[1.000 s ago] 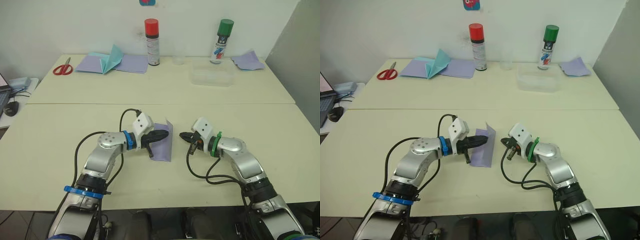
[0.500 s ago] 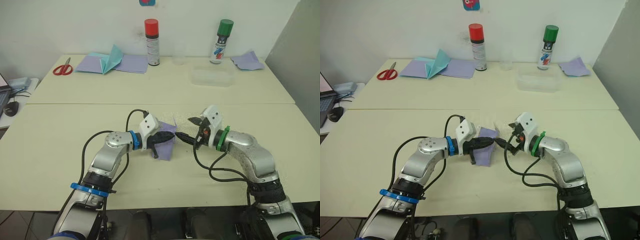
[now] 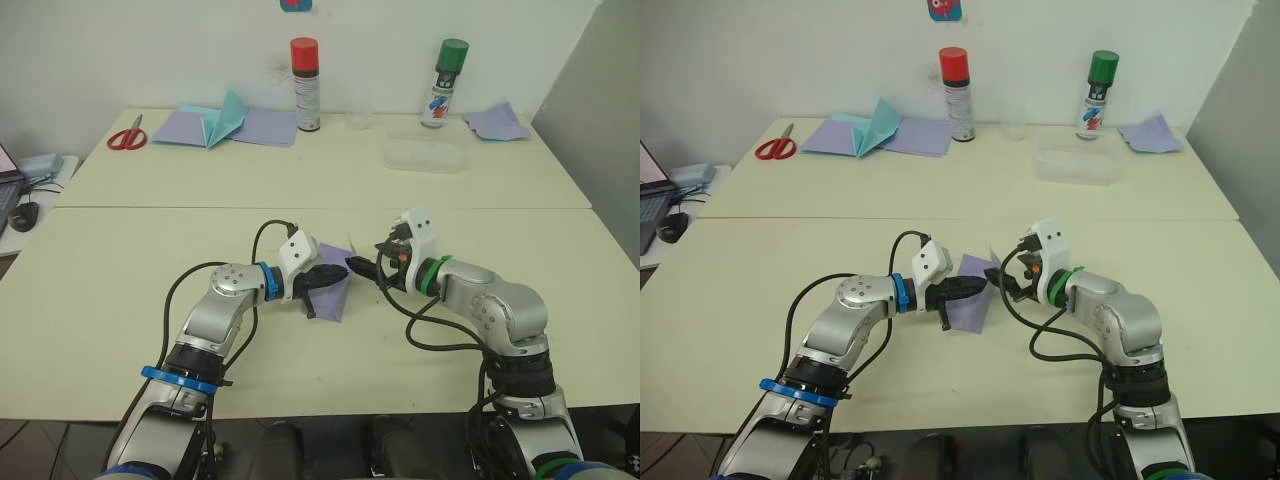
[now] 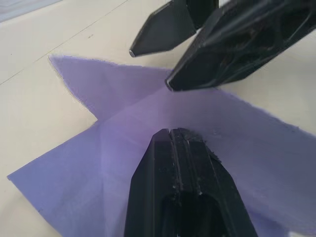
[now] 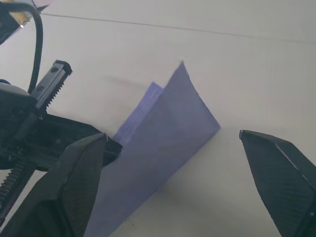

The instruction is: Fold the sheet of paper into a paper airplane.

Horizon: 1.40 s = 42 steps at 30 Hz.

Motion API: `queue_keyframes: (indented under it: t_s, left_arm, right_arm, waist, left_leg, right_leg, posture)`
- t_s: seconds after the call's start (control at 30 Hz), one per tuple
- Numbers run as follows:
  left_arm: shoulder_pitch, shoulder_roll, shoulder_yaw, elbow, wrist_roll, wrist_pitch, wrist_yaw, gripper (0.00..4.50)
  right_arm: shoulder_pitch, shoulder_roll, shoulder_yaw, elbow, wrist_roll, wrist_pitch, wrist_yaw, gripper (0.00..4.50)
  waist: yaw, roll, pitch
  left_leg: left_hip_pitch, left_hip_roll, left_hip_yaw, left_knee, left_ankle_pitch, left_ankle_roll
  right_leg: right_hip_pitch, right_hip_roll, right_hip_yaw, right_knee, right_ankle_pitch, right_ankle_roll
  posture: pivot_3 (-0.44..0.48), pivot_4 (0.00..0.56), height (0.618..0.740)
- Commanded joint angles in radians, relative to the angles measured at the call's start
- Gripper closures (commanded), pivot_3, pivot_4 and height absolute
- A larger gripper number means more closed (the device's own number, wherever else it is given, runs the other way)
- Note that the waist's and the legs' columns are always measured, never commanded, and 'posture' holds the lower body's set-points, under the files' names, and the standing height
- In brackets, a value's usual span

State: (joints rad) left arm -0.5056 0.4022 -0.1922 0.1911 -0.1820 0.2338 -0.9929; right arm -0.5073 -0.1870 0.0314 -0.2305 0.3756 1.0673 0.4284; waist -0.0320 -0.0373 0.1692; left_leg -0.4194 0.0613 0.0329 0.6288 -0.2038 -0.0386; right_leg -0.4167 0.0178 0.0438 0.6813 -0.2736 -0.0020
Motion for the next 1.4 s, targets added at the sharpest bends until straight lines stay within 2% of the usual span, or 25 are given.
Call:
queue_keyframes:
  t_s: [0.03, 0.1, 0.2, 0.53, 0.57, 0.83, 1.17, 1.4]
  left_arm:
    - [-0.008, -0.004, -0.004, -0.029, -0.002, -0.008, -0.001, 4.5]
    - [-0.008, -0.005, -0.002, -0.03, -0.001, -0.008, 0.001, 4.5]
    - [-0.005, -0.004, -0.001, -0.032, 0.0, -0.007, 0.001, 4.5]
    - [-0.002, 0.0, -0.003, -0.033, 0.004, -0.004, -0.003, 4.5]
    - [0.0, 0.002, -0.005, -0.033, 0.005, -0.003, -0.004, 4.5]
    - [0.031, 0.04, -0.043, -0.02, 0.081, -0.01, 0.019, 4.5]
    - [0.081, 0.059, -0.061, -0.053, 0.123, 0.006, 0.041, 4.5]
    - [0.081, 0.065, -0.071, -0.051, 0.132, 0.007, 0.045, 4.5]
  right_arm:
    - [0.01, 0.006, 0.024, -0.021, 0.005, 0.015, -0.022, 0.02]
    - [0.01, 0.006, 0.026, -0.023, 0.013, 0.024, -0.026, 0.02]
    - [0.013, 0.008, 0.018, -0.025, 0.03, 0.042, -0.024, 0.63]
    - [0.011, 0.022, -0.038, 0.008, 0.063, 0.08, -0.051, 4.25]
    - [0.011, 0.025, -0.044, 0.011, 0.065, 0.082, -0.056, 4.48]
    - [0.033, 0.09, -0.142, -0.048, 0.108, 0.215, -0.152, 4.48]
    - [0.096, 0.285, -0.369, -0.269, 0.114, 0.527, -0.315, 4.48]
    - [0.168, 0.356, -0.419, -0.325, 0.14, 0.547, -0.392, 4.48]
  waist:
    - [0.0, 0.0, 0.0]
    - [0.0, 0.0, 0.0]
    - [0.0, 0.0, 0.0]
    - [0.0, 0.0, 0.0]
    - [0.0, 0.0, 0.0]
    - [0.0, 0.0, 0.0]
    - [0.0, 0.0, -0.001]
    - [0.0, 0.001, -0.001]
  left_leg:
    - [0.0, 0.0, 0.0, 0.0, 0.0, 0.0]
    - [0.0, 0.0, 0.0, 0.0, 0.0, 0.0]
    - [0.0, 0.0, 0.0, 0.0, 0.0, 0.0]
    - [0.0, 0.0, 0.0, 0.0, 0.0, 0.0]
    - [0.0, 0.0, 0.0, 0.0, 0.0, 0.0]
    - [0.0, 0.0, 0.0, 0.0, 0.0, 0.0]
    - [-0.002, 0.001, -0.001, 0.0, 0.0, 0.0]
    - [-0.002, 0.001, -0.001, 0.0, 0.0, 0.0]
  right_leg:
    - [0.0, 0.0, 0.0, 0.0, 0.0, 0.0]
    - [0.0, 0.0, 0.0, 0.0, 0.0, 0.0]
    - [0.0, 0.0, 0.0, 0.0, 0.0, 0.0]
    - [0.0, 0.0, 0.0, 0.0, 0.0, 0.0]
    - [0.0, 0.0, 0.0, 0.0, 0.0, 0.0]
    - [0.0, 0.0, 0.0, 0.0, 0.0, 0.0]
    - [-0.001, -0.001, 0.0, 0.0, 0.0, 0.0]
    - [-0.001, -0.002, 0.0, 0.0, 0.0, 0.001]
  posture:
    - [0.0, 0.15, 0.74]
    - [0.0, 0.15, 0.74]
    - [0.0, 0.15, 0.74]
    - [0.0, 0.15, 0.74]
    - [0.0, 0.15, 0.74]
    - [0.0, 0.15, 0.74]
    - [0.0, 0.15, 0.74]
    - [0.0, 0.15, 0.74]
